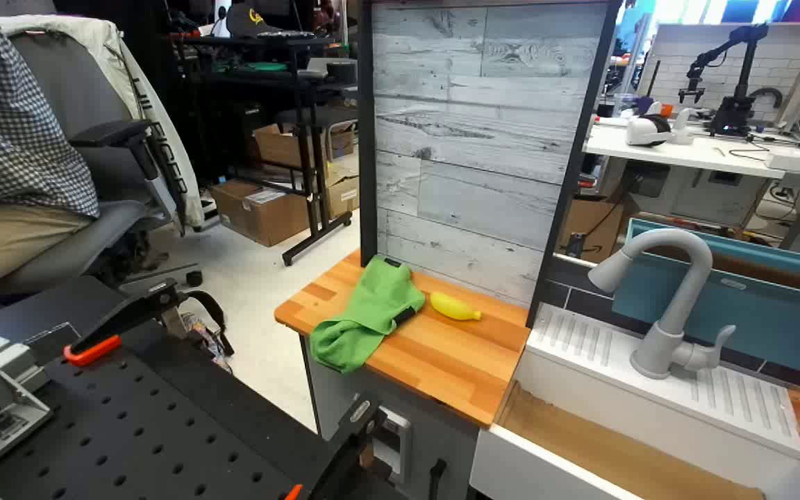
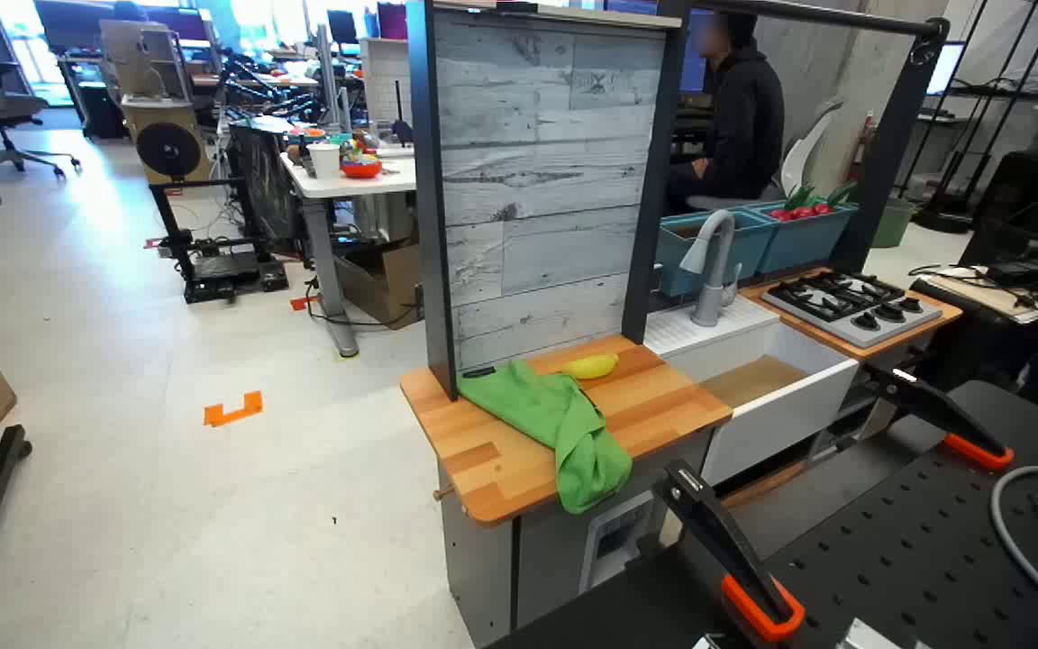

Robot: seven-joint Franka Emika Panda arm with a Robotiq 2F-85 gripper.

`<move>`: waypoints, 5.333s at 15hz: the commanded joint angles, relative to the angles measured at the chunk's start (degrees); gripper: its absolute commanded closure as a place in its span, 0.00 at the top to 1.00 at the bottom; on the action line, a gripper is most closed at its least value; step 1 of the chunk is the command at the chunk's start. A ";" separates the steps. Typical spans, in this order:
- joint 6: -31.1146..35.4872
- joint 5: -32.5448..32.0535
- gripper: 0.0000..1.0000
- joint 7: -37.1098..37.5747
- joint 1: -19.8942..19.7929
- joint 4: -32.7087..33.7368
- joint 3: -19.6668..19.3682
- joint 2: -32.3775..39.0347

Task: Fold the green towel

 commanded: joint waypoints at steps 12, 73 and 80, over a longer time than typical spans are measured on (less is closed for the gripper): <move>5.09 1.49 1.00 4.61 1.19 2.27 -1.22 6.93; 53.10 9.92 0.12 9.96 14.98 37.28 -12.13 88.03; 52.53 9.95 0.00 9.63 14.94 37.80 -12.15 87.68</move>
